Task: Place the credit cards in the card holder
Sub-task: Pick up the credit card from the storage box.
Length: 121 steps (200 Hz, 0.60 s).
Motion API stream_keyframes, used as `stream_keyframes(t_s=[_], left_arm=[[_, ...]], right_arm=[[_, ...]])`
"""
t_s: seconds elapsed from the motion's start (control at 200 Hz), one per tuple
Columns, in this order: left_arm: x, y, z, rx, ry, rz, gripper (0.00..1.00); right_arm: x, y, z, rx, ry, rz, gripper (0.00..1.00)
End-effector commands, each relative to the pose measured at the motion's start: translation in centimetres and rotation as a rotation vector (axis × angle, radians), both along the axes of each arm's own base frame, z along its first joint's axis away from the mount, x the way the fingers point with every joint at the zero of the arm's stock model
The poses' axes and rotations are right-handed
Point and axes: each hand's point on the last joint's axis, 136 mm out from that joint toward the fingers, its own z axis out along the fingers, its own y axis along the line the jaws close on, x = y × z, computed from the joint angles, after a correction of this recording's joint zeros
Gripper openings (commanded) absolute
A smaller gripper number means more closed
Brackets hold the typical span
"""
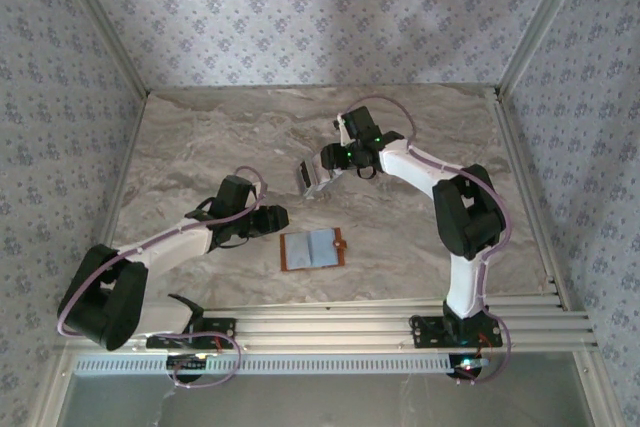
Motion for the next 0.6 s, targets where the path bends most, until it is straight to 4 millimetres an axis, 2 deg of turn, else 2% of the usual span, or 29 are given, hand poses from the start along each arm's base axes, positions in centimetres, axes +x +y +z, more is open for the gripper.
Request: stream_keyframes(t_s=[0.0,0.15,0.6], left_arm=[[0.2,-0.1,0.8,-0.005,-0.031,-0.009,0.52],[0.2,-0.1,0.7,-0.004,-0.029,-0.01,0.52],[0.2,-0.1,0.6,-0.001,-0.025,-0.012,0.53]], right_arm=[[0.4,0.1,-0.4,-0.015,0.013,0.014,0.57],[0.2,0.7,-1.0,0.005,0.032,0.031,0.57],[-0.7,2.2,1.3,0.054,0.004,0.078,0.56]])
